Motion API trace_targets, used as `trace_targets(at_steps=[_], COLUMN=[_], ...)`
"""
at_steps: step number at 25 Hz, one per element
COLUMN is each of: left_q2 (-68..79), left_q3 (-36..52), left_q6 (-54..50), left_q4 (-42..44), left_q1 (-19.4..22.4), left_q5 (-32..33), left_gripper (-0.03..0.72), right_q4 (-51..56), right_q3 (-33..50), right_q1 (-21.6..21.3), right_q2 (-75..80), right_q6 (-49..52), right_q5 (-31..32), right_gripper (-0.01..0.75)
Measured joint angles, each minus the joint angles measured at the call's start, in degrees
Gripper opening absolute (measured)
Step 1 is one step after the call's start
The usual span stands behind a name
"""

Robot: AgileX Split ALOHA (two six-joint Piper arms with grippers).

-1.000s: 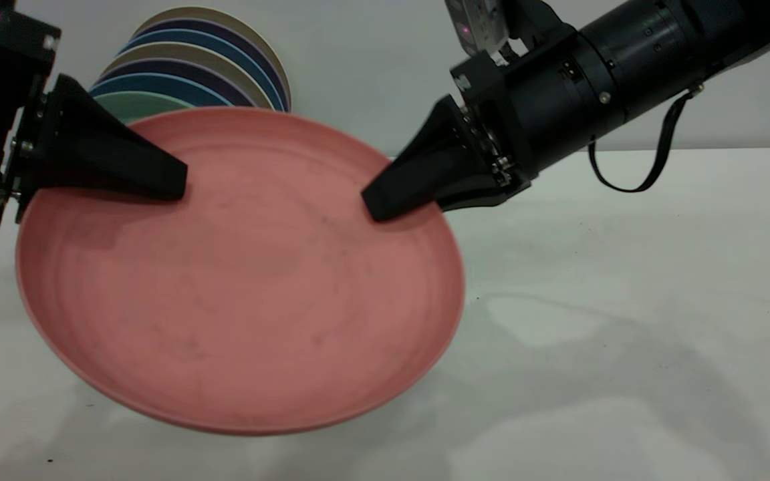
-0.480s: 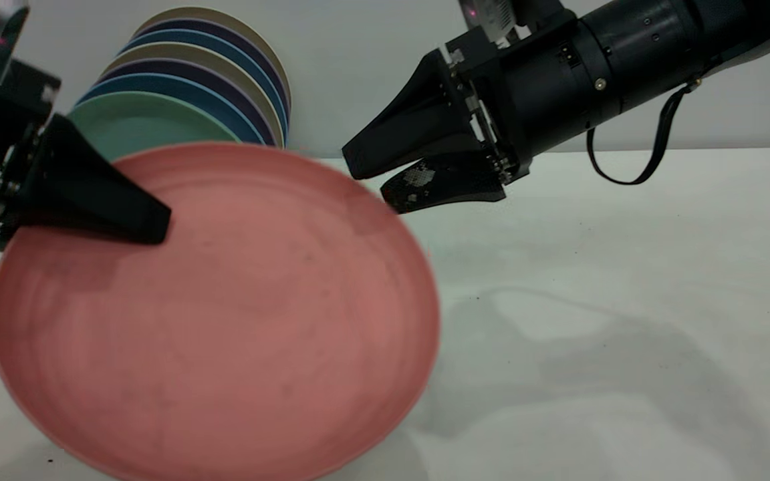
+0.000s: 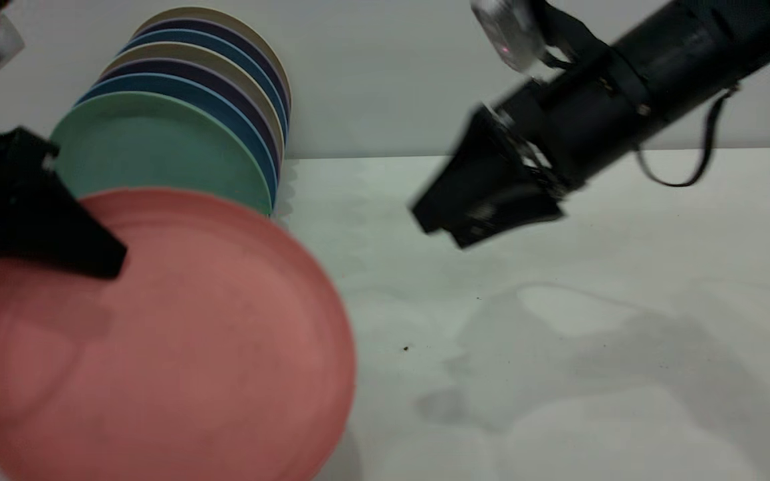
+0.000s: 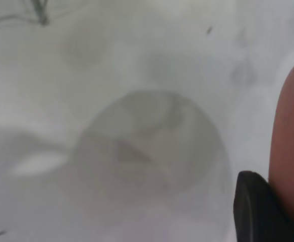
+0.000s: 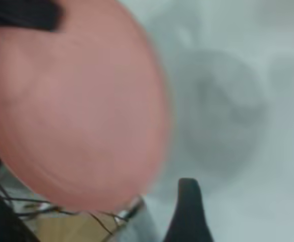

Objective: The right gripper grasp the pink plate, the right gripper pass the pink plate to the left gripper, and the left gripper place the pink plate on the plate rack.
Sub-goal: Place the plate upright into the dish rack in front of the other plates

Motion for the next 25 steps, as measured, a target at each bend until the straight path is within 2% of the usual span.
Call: trace_targets(at_steps=[5, 8, 10, 13, 19, 25], left_q2=[-4.6, -7.8, -9.3, -10.2, -10.2, -9.0], left_q3=[-4.6, -7.5, -9.2, -10.7, -10.8, -10.9], left_q6=[-6.6, -7.9, -7.1, -0.1, 32.3, 56.7], left_q4=[21.6, 34.0, 40.8, 47.2, 48.6, 34.0], left_q1=[0.0, 0.0, 0.0, 0.0, 0.0, 0.0], left_q5=[4.2, 5.1, 5.1, 5.0, 3.6, -0.8], left_gripper=[0.093, 0.093, 0.093, 0.093, 0.093, 0.093], right_q4=[-5.5, -7.2, -8.4, -10.6, -14.2, -14.4], right_q3=[0.0, 0.0, 0.0, 0.0, 0.0, 0.0], right_q1=[-4.8, -7.0, -7.9, -8.2, -8.2, -8.2], right_q2=[0.0, 0.0, 0.0, 0.0, 0.0, 0.0], right_q6=[3.8, 5.6, 6.5, 7.9, 11.4, 12.4], right_q5=[-0.5, -0.3, 0.2, 0.5, 1.0, 1.0], right_gripper=[0.545, 0.529, 0.526, 0.527, 0.527, 0.526])
